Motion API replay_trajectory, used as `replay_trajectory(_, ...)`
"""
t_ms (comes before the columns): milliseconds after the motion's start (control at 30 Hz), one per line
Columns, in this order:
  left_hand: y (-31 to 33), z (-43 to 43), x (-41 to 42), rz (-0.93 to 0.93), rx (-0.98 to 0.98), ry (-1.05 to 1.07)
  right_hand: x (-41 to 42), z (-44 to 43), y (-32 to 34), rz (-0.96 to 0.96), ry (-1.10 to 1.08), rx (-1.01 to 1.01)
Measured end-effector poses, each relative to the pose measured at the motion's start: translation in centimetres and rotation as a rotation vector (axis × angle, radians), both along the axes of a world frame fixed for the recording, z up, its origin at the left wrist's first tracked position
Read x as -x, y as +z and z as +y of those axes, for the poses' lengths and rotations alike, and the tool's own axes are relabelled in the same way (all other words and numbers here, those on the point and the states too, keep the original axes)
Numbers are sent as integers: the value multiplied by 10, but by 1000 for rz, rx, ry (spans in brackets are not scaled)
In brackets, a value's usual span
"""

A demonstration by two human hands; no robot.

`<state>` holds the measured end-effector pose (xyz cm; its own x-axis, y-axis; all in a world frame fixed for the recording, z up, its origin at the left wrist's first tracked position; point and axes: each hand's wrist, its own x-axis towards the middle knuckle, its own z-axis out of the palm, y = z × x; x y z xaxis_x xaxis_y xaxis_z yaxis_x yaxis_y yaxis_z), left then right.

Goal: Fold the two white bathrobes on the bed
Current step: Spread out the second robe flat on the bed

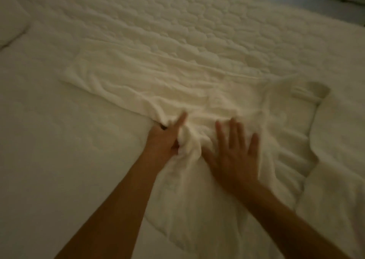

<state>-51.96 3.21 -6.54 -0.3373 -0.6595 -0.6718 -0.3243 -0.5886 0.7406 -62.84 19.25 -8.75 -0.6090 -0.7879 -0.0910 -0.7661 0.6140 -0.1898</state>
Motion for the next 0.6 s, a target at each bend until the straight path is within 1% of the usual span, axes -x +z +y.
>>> replay_trajectory(33, -1, 11, -5, -93, 102, -135, -4, 7, -13, -3, 24, -39)
replay_trajectory(67, -7, 17, -11, -196, 241, -217, -4, 9, -23, -10, 31, -34)
replay_trajectory(100, -11, 18, -17, -313, 374, -222, -2, 8, -28, -14, 22, -12)
replay_trajectory(167, -14, 10, -34, -541, 579, -45, 1, 5, -31, -24, 20, 33)
replay_trajectory(200, -12, 7, -43, -600, 614, 45, 1, 5, -32, -24, 22, 53)
replay_trajectory(233, -11, 7, -51, -602, 607, 59, 1, 5, -34, -25, 22, 74)
replay_trajectory(267, -7, 11, -56, -570, 579, -19, 2, 5, -37, -30, 25, 84)
replay_trajectory(333, 1, 35, -59, -523, 520, -330, 2, 4, -38, -44, 26, 83)
replay_trajectory(367, 2, 49, -58, -509, 503, -440, 2, 4, -37, -53, 18, 77)
replay_trajectory(400, 4, 59, -58, -516, 525, -467, 3, 3, -34, -68, 14, 67)
replay_trajectory(433, 5, 63, -60, -539, 586, -424, 4, 2, -33, -86, 17, 51)
replay_trajectory(500, 8, 66, -74, -628, 722, -227, 5, 1, -27, -121, 29, 9)
replay_trajectory(533, 9, 67, -85, -676, 750, -139, 6, 1, -24, -136, 31, -14)
replay_trajectory(567, 10, 68, -98, -694, 734, -91, 7, 0, -20, -152, 31, -37)
replay_trajectory(600, 10, 70, -112, -689, 688, -101, 7, -2, -17, -165, 27, -64)
